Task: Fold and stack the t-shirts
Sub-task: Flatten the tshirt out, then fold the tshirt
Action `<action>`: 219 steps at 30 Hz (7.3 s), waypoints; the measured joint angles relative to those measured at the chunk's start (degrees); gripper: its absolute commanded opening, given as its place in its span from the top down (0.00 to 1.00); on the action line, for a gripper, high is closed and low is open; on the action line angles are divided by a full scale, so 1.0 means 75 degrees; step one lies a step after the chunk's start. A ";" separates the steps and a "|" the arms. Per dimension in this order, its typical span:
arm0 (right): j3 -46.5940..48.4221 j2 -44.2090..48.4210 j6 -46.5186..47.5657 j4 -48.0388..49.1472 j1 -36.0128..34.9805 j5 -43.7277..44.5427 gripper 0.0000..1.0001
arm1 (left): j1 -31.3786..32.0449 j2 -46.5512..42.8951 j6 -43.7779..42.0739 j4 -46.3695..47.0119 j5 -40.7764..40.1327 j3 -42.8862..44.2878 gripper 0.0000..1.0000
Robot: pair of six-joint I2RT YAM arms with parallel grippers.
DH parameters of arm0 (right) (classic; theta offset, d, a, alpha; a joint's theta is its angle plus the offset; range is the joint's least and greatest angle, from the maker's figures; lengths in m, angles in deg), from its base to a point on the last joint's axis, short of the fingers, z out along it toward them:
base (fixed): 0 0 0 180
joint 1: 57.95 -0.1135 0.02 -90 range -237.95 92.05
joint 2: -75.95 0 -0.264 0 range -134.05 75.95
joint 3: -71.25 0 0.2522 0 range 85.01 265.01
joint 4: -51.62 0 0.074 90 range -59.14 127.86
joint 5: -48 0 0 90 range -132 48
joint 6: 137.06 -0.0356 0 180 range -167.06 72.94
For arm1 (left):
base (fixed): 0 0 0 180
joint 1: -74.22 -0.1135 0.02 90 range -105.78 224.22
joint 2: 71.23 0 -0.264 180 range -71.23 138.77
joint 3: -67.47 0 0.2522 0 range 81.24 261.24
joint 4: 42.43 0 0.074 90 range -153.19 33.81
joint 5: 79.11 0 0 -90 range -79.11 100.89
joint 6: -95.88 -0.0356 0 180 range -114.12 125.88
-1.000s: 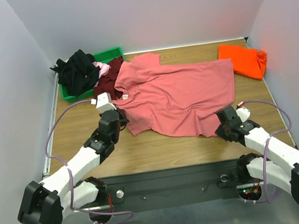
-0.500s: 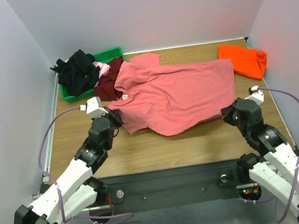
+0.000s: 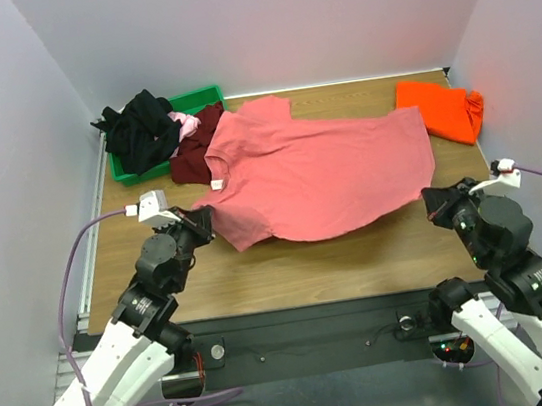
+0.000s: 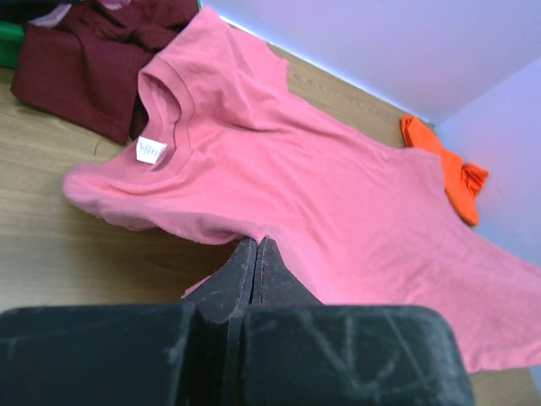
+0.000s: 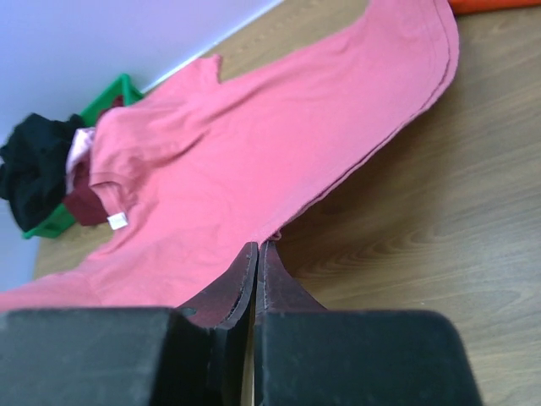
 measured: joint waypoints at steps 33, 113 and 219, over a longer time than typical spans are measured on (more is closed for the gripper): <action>0.0498 0.0761 -0.0227 -0.1419 0.0105 -0.0262 1.00 | 0.0201 0.0761 -0.0085 -0.0644 0.0603 0.0519 1.00; -0.2422 -0.5767 -0.0373 0.4491 0.0134 0.1725 0.05 | -0.1154 0.7023 -0.0845 0.4211 0.1294 0.0842 0.02; -0.0163 -0.9806 0.0233 0.6729 -0.3369 -0.0737 0.37 | -0.1399 0.6271 -0.0600 0.6481 0.1396 -0.1297 0.05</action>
